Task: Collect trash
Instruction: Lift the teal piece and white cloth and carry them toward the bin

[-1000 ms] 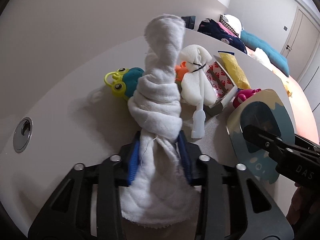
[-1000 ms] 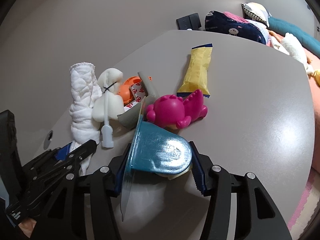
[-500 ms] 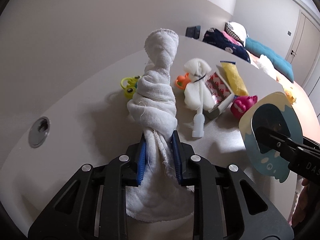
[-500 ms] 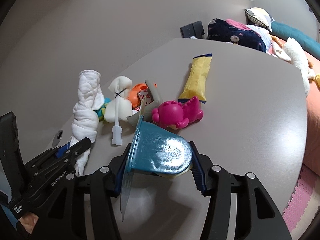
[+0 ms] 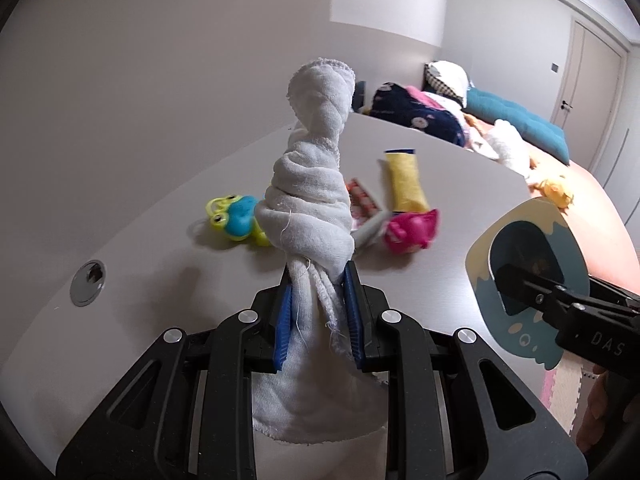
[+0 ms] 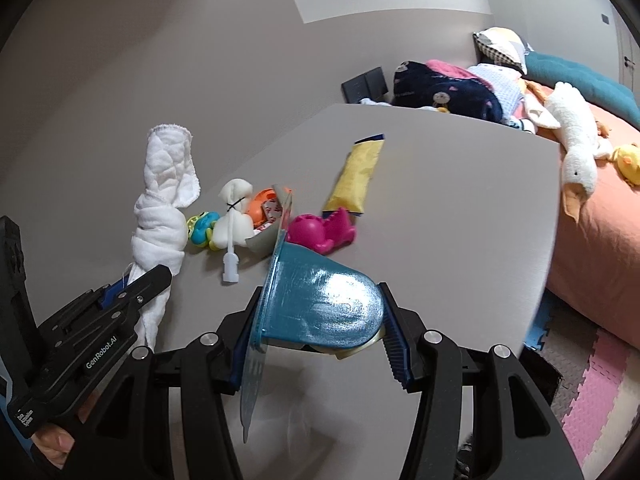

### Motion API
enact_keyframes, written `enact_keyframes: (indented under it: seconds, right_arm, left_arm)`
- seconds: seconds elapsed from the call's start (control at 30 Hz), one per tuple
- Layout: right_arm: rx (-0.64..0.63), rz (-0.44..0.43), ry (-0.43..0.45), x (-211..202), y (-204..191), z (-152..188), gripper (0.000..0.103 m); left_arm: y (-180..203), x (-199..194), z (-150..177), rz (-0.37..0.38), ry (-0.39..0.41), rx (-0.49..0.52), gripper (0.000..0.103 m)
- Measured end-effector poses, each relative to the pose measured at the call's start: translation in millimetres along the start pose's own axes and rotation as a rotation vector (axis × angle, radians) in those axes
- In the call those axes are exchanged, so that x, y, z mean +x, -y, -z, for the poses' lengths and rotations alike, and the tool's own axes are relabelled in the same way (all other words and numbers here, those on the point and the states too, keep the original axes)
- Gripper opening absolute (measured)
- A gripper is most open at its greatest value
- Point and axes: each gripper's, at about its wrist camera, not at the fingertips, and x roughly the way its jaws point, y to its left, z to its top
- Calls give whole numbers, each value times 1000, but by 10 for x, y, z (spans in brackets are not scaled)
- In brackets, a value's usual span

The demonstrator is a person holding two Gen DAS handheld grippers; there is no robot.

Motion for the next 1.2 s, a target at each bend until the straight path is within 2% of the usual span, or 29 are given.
enact_keyframes:
  seconds: [1.2]
  right_arm:
    - [147, 173, 109, -1039, 1182, 290, 55]
  left_arm:
    - [1637, -1, 25, 246, -2, 202, 23]
